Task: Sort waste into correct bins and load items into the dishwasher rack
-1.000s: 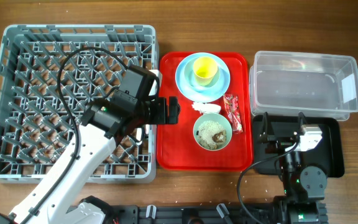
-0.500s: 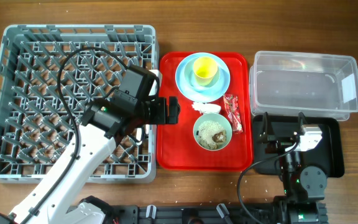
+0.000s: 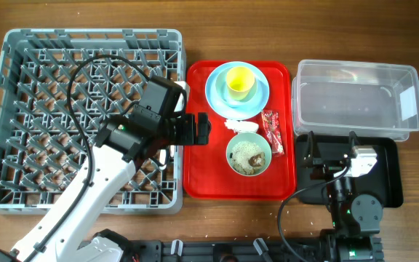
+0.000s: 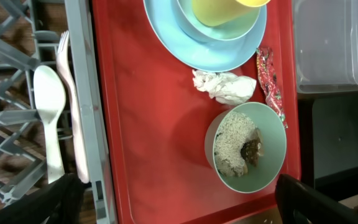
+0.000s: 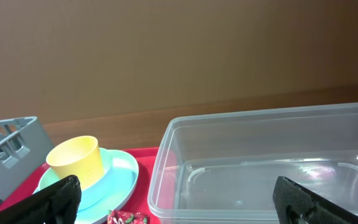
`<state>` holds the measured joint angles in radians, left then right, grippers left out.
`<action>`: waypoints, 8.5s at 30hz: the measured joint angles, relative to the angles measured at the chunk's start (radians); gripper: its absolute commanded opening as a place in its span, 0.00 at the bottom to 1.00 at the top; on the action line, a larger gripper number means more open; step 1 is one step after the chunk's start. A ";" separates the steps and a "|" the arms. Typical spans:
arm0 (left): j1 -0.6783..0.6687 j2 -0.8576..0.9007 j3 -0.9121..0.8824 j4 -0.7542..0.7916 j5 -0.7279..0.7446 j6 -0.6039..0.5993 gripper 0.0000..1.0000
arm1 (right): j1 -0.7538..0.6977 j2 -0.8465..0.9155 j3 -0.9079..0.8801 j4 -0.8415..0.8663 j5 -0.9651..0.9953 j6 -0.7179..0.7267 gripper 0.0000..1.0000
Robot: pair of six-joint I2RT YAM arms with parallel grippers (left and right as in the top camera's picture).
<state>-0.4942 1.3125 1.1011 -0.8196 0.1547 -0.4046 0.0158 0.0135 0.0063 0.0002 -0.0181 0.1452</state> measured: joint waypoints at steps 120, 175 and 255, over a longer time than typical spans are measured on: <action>0.183 0.400 0.632 -0.181 0.166 0.078 0.39 | 0.000 0.000 0.000 0.000 0.000 0.000 1.00; 0.660 0.130 -0.122 -0.333 1.109 0.711 0.04 | 0.000 0.001 0.000 0.000 0.000 0.000 1.00; -0.245 0.781 0.535 0.530 -0.097 0.027 0.30 | 0.000 0.001 0.000 0.000 0.000 0.000 1.00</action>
<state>-0.7395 2.0933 1.6363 -0.2893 0.0578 -0.3775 0.0158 0.0147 0.0063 0.0002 -0.0185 0.1452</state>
